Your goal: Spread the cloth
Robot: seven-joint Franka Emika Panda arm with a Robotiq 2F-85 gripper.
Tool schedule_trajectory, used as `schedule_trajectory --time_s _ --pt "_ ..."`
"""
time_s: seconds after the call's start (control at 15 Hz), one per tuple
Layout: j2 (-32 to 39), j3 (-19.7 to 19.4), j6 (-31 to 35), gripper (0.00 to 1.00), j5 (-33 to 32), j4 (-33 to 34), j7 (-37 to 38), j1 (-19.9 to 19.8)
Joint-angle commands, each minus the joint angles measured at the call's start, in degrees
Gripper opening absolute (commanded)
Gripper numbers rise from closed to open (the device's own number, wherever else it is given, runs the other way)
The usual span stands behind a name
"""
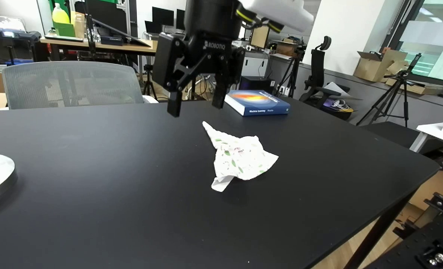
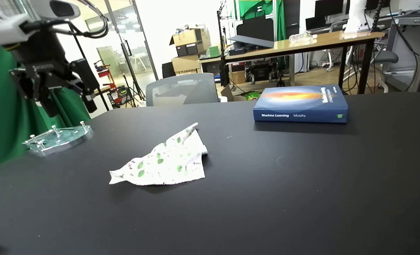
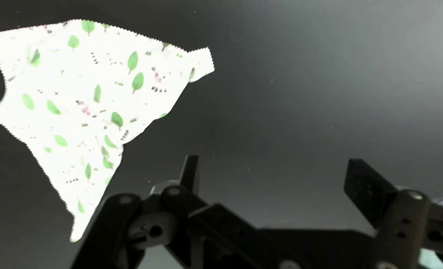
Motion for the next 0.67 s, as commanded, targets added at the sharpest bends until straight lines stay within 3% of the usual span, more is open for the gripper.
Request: schedule_trajectory --time_s 0.0,0.07,0.33,0.6 --pt "-1.11 -1.49 -1.08 1.00 7.23 -4.14 -15.86 2.61" --pt "-0.02 -0.66 -0.22 1.00 4.54 -2.39 -9.14 1.91" --pt "0.54 -0.94 0.97 1.00 5.69 -2.69 -13.27 2.29" --pt "3.18 -2.38 0.45 1.00 -11.40 -3.59 -12.75 -1.35"
